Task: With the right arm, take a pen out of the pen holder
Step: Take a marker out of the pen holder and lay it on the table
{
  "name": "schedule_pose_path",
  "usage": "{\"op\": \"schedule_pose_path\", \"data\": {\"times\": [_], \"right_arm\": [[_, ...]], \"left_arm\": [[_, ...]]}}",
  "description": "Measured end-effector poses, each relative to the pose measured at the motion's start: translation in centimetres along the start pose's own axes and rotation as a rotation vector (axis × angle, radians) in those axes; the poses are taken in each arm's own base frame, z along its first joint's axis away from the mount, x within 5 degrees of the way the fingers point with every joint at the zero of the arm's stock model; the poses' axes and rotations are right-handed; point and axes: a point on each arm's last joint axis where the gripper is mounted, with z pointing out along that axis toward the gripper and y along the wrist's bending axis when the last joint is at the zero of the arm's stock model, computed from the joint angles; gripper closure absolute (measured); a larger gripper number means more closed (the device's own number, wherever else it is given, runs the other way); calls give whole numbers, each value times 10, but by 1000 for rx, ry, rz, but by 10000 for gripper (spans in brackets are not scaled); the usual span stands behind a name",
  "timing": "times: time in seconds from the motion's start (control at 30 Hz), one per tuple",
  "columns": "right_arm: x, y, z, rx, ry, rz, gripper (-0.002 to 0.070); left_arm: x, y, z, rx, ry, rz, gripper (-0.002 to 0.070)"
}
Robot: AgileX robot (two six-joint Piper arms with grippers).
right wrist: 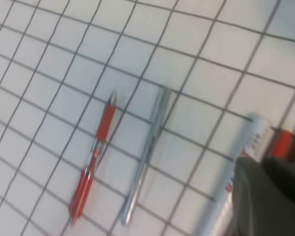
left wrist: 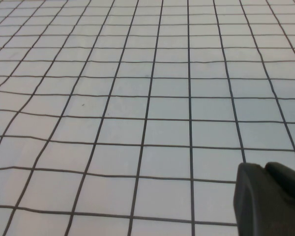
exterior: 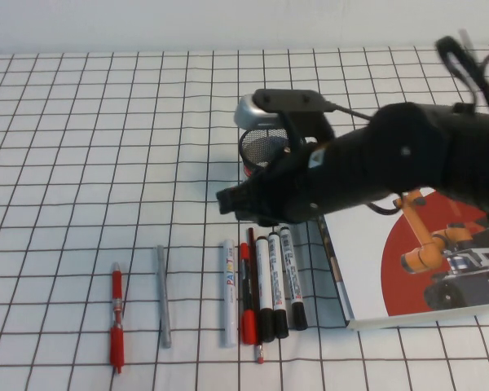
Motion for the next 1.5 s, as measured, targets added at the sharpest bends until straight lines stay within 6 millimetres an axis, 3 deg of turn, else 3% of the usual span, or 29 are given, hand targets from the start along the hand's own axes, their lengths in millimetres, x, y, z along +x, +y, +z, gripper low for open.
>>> {"op": "schedule_pose_path", "data": {"times": [0.13,0.37,0.53,0.7,0.9,1.07,1.17,1.3,1.5], "right_arm": [[18,2,-51,8,-45,-56,682],[57,-1,-119,9,-119,-124,690],[89,-4,-148,7,-26,-147,690],[103,-7,-161,36,75,-187,690],[108,-13,-161,94,137,-235,690],[105,-21,-164,176,84,-324,692],[113,-35,-174,228,-22,-348,692],[143,-68,-183,320,-175,-305,692],[211,-108,-185,437,-412,-222,692]], "left_arm": [[0,0,0,0,0,0,678],[0,0,0,0,0,0,678],[0,0,0,0,0,0,678],[0,0,0,0,0,0,678],[0,0,0,0,0,0,678],[0,0,0,0,0,0,678],[0,0,0,0,0,0,678],[0,0,0,0,0,0,678],[0,0,0,0,0,0,678]]}}
